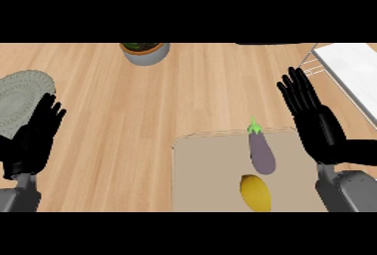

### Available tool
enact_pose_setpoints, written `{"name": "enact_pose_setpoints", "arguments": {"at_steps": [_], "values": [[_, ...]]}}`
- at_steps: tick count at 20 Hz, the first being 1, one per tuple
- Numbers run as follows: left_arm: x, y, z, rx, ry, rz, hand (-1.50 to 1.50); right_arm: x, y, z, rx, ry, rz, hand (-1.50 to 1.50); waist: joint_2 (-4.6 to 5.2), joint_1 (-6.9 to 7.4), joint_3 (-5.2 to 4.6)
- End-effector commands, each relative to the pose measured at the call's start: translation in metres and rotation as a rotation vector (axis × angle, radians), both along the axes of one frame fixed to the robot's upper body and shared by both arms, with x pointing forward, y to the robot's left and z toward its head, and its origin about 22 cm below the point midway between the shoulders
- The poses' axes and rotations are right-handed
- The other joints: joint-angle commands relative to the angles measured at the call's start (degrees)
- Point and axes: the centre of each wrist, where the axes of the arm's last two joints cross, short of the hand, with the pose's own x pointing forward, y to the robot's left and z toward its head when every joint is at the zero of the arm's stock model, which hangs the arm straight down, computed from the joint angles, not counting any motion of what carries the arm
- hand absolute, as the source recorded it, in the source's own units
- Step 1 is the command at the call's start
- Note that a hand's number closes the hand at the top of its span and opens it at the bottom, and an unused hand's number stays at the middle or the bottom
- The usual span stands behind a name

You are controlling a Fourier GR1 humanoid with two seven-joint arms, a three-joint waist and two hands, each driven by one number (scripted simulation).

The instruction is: Pick the lemon from the tray and place it in the tiered shelf

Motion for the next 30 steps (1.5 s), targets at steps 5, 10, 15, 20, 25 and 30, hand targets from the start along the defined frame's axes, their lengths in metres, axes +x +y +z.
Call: {"name": "enact_pose_setpoints", "arguments": {"at_steps": [5,10,15,20,25,30], "values": [[0.014,-0.061,0.006,0.233,-0.113,-0.204,0.00,-0.008,-0.043,-0.001,-0.209,0.152,-0.033,-1.50,-1.08,-0.90,-2.00],[0.012,-0.060,0.005,0.209,-0.091,-0.210,0.00,-0.020,-0.103,-0.020,-0.531,0.169,-0.358,1.50,-0.57,-4.24,-3.02],[0.008,-0.097,-0.006,0.226,-0.097,-0.275,0.00,-0.061,-0.064,-0.099,-0.357,0.087,-0.680,-1.50,-1.08,-1.14,-1.88],[0.022,-0.104,-0.001,0.227,-0.107,-0.271,0.00,-0.085,-0.087,-0.095,-0.159,-0.035,-0.560,-1.50,-1.12,-0.30,-1.96],[0.018,-0.117,-0.019,0.244,-0.096,-0.297,0.00,-0.091,-0.087,-0.062,-0.414,0.099,-0.291,-1.50,-1.07,-0.17,-2.10],[0.026,-0.099,0.004,0.223,-0.095,-0.284,0.00,-0.098,-0.060,-0.016,-0.570,0.104,-0.227,-1.50,-1.24,0.14,-2.12]]}}
